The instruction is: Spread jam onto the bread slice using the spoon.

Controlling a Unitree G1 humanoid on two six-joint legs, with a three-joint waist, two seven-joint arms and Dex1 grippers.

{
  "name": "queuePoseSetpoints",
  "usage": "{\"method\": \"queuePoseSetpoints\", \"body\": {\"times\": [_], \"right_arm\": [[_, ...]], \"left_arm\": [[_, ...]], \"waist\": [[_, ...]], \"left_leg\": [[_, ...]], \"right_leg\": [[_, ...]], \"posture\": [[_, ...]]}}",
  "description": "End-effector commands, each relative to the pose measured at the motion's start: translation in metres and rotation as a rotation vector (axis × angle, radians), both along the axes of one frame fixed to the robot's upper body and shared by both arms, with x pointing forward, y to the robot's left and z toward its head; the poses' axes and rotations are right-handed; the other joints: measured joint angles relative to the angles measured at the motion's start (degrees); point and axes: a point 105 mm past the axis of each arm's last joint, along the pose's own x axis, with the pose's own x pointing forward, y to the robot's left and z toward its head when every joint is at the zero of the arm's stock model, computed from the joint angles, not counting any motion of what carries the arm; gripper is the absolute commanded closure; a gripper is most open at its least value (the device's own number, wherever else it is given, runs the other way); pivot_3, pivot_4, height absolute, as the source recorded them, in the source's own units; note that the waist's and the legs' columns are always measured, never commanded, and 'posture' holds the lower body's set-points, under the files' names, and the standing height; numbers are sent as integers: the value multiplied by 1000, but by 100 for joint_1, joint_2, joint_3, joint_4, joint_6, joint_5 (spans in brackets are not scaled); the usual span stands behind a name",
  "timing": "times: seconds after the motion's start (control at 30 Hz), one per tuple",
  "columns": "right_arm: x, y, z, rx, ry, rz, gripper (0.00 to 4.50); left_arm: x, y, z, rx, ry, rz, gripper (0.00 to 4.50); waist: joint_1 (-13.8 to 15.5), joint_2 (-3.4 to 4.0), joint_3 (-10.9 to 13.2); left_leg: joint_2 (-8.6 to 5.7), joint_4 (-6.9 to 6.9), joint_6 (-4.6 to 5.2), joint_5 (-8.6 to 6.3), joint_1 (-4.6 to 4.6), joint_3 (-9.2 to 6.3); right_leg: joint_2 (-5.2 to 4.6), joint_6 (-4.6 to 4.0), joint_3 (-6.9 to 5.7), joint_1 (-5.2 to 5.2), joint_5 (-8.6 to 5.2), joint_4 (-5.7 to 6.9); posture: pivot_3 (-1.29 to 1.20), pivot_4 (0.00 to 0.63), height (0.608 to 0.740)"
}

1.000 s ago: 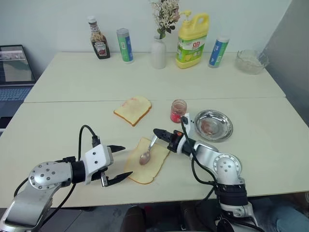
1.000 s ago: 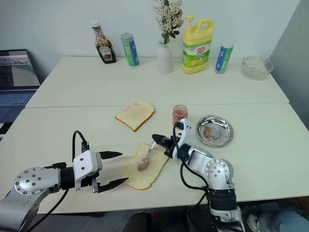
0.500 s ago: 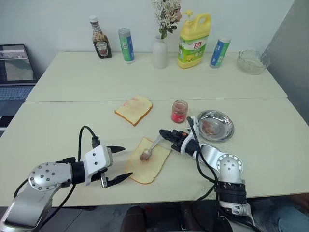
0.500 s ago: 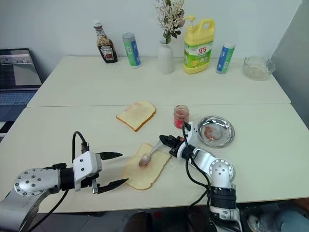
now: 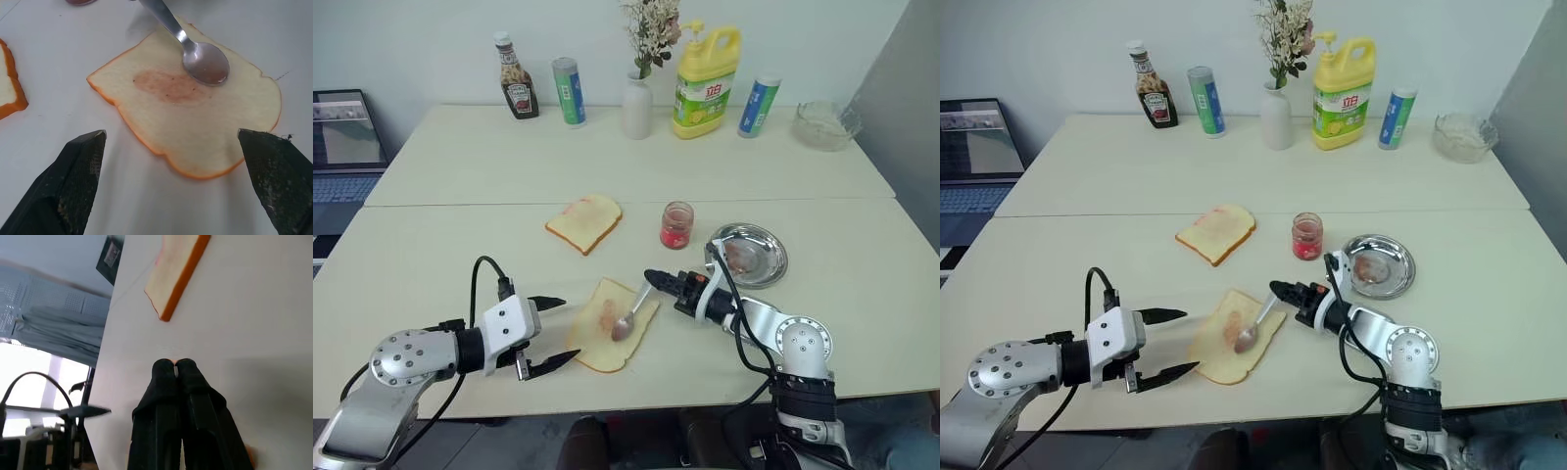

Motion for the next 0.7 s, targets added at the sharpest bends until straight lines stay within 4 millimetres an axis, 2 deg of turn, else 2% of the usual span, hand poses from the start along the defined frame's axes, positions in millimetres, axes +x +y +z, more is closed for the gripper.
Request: {"method": "queuePoseSetpoints", "body": {"times": [0.03,0.23,0.43,0.57,0.7], "right_arm": [[16,0,11,11,-43,-69,4481],[15,14,3,-14,-30,-30,4481],[-16,27,-3,-36,-27,112,4481],[-28,18,-5,-68,-37,153,4481],[-26,4,-2,-82,-53,131,4481]], "left_arm": [[-3,0,5,4,-19,-27,0],[-5,1,5,10,-16,-32,0],[-3,0,5,11,-21,-40,0],[-2,-1,6,10,-24,-45,0],[-1,-1,6,10,-28,-48,0]], "waist": [[-3,0,0],[0,0,0],[4,0,0],[3,0,0],[2,0,0]], "left_leg": [[0,0,0,0,0,0],[-1,-4,0,0,-2,0],[0,-6,0,0,-2,-2],[-1,-5,0,0,-1,-1],[-1,-5,0,0,0,-1]], "right_leg": [[0,0,-1,0,0,0],[-2,-2,-1,-1,1,-1],[-2,-2,-1,-1,1,-1],[-3,-1,-1,-1,0,-1],[-2,-1,-1,0,0,-1]], "posture": [[0,150,740],[0,150,740],[0,150,740],[0,150,740],[0,150,740]]}}
